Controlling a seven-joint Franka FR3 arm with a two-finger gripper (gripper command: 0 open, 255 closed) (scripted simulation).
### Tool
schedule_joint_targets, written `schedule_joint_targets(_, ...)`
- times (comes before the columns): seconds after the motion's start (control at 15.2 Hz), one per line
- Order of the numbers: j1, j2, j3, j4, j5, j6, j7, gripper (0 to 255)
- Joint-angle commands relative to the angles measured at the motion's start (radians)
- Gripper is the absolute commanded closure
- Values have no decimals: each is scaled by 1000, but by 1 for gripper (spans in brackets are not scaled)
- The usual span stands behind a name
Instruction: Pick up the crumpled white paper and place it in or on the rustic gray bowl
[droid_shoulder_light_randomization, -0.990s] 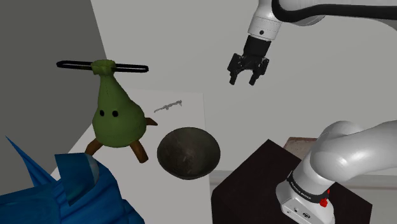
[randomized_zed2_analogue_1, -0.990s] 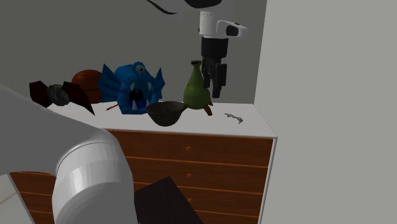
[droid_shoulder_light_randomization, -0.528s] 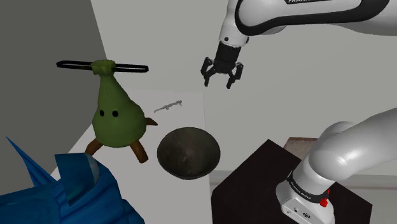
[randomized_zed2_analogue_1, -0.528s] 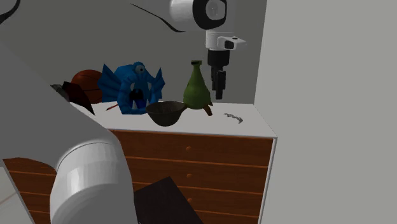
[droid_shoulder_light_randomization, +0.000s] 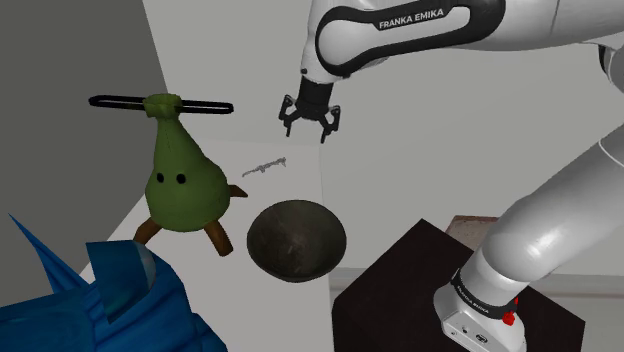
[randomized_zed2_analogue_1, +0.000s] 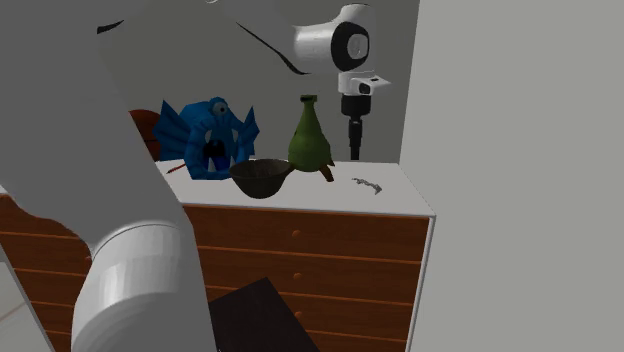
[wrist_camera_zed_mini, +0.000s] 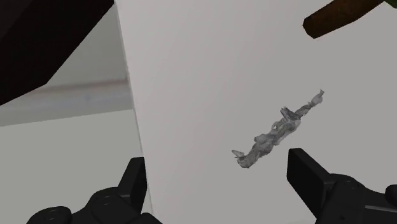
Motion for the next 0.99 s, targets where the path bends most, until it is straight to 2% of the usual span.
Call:
schedule_joint_targets(0.0, -11, 85, 26, 62, -46, 26, 95, 0)
schedule_joint_targets(0.26, -10, 256, 51, 204, -154, 44, 275, 0)
schedule_joint_targets(0.53, 17, 411, 43, 355, -251, 32, 423, 0)
schedule_joint_targets(0.92, 21, 444, 36, 317, -268, 100, 434, 0)
